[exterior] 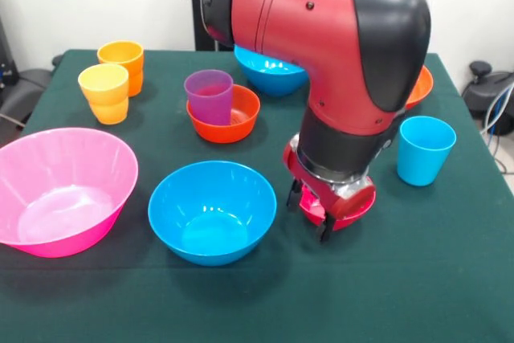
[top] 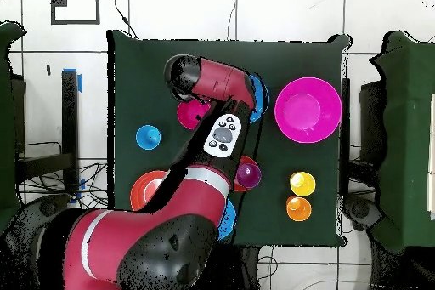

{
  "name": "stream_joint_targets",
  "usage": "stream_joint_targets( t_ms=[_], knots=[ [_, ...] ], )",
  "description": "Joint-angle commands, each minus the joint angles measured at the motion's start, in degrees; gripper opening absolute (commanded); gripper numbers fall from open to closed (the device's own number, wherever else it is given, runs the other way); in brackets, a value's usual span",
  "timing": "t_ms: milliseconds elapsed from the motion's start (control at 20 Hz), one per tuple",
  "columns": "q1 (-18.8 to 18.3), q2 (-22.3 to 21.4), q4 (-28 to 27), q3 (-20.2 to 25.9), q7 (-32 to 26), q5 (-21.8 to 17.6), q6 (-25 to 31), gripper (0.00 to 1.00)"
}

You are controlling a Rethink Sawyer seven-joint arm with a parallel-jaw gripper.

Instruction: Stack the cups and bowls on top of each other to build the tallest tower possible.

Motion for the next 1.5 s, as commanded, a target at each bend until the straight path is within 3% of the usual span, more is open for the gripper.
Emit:
stream_joint_targets(
  t_ms=[50,350,500,650,750,1000,1200,1500],
  knots=[
    [-1.7,-8.2,-1.1,1.9,6.1,-0.5,11.1,1.0],
    [-5.2,-11.4,-5.3,2.2,0.5,-2.2,12.3,1.0],
    [-5.4,-13.1,-4.2,2.6,0.5,-2.5,13.2,1.0],
    [-4.3,-15.4,0.4,3.0,-0.6,-3.9,14.5,1.0],
    [-2.5,-16.4,6.3,4.2,-0.2,-4.0,13.2,1.0],
    [-0.5,-16.6,14.1,7.7,5.1,-0.2,10.7,1.0],
    [0.9,-16.5,17.3,8.7,8.9,2.3,9.1,1.0],
    [2.3,-15.2,18.1,8.2,11.1,3.9,7.4,1.0]
  ],
)
